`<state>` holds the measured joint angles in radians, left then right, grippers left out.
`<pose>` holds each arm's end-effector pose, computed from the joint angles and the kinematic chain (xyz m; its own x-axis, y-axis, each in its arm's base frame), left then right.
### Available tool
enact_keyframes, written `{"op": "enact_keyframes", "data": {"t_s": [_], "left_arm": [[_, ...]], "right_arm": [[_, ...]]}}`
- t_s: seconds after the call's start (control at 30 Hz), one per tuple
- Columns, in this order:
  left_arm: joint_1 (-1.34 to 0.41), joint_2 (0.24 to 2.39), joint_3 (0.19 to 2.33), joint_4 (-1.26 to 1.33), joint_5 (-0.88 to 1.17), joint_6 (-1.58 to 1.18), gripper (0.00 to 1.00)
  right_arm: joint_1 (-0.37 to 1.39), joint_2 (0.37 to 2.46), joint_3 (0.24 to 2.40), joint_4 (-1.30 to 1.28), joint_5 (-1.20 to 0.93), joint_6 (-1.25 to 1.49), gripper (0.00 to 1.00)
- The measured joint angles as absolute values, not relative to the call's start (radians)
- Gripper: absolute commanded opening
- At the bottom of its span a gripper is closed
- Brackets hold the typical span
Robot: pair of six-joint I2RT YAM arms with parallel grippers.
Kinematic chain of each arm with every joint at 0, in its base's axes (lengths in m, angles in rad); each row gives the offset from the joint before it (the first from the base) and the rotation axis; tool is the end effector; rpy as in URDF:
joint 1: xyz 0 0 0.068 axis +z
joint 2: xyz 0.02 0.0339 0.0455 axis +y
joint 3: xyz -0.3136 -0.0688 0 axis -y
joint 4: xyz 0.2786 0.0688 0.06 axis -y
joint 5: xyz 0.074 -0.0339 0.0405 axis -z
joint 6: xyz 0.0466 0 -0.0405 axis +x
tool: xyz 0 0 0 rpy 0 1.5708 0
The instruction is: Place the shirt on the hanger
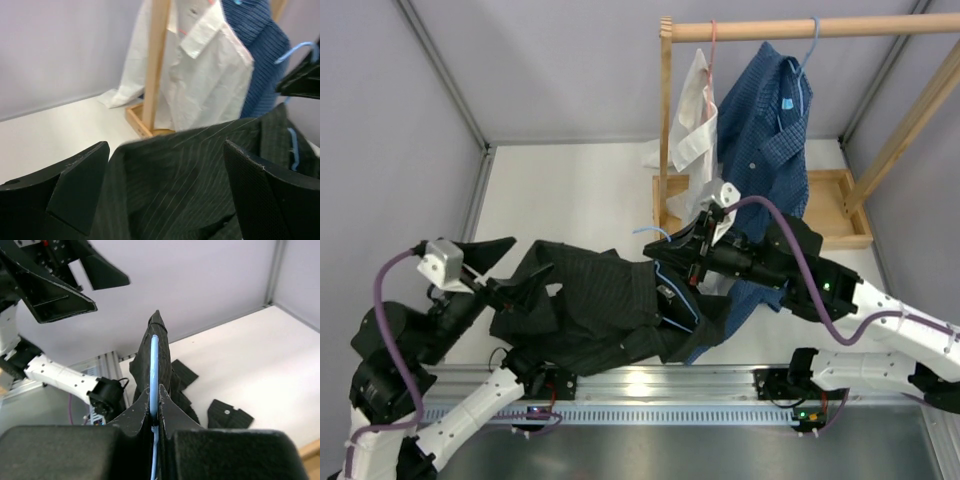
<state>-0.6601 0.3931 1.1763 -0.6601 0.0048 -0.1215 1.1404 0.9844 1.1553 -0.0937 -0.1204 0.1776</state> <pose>0.0039 -0.0033 0.4875 0.0215 -0.1701 -0.9852 0.6242 0.7721 -0.1197 0.0912 0.2120 0.4905 -0.1365 0.1229 -0.9830 -0.9429 0.2882 0.1670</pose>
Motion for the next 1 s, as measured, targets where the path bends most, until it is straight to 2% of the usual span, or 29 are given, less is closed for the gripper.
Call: {"op": "enact_keyframes", "data": {"t_s": [0.17,0.47,0.5,0.6,0.67,0.7,0.73,1.0], "left_arm": [[-0.66,0.353,1.149,-0.713,-0.19,-0.167,0.98],[-0.661,0.463,0.921,-0.686,-0.339,-0.267,0.98],[-0.661,0.474,0.904,-0.664,-0.344,-0.272,0.94],[-0.661,0.516,0.862,-0.559,-0.351,-0.295,0.69],[-0.661,0.552,0.855,-0.497,-0.378,-0.313,0.34],[-0.661,0.571,0.854,-0.469,-0.404,-0.325,0.08],[-0.661,0.586,0.852,-0.444,-0.439,-0.334,0.0],[-0.663,0.54,0.817,-0.434,-0.748,-0.446,0.0]], "right_arm": [[1.14,0.955,1.235,-0.194,-0.051,0.154,0.0],[1.14,0.91,1.34,-0.303,-0.049,0.139,0.0],[1.14,0.907,1.345,-0.308,-0.059,0.139,0.0],[1.14,0.901,1.351,-0.32,-0.086,0.14,0.0],[1.14,0.899,1.351,-0.331,-0.103,0.142,0.0],[1.14,0.897,1.351,-0.334,-0.11,0.142,0.0],[1.14,0.896,1.351,-0.338,-0.118,0.142,0.0],[1.14,0.817,1.317,-0.366,-0.102,0.14,0.0]]}}
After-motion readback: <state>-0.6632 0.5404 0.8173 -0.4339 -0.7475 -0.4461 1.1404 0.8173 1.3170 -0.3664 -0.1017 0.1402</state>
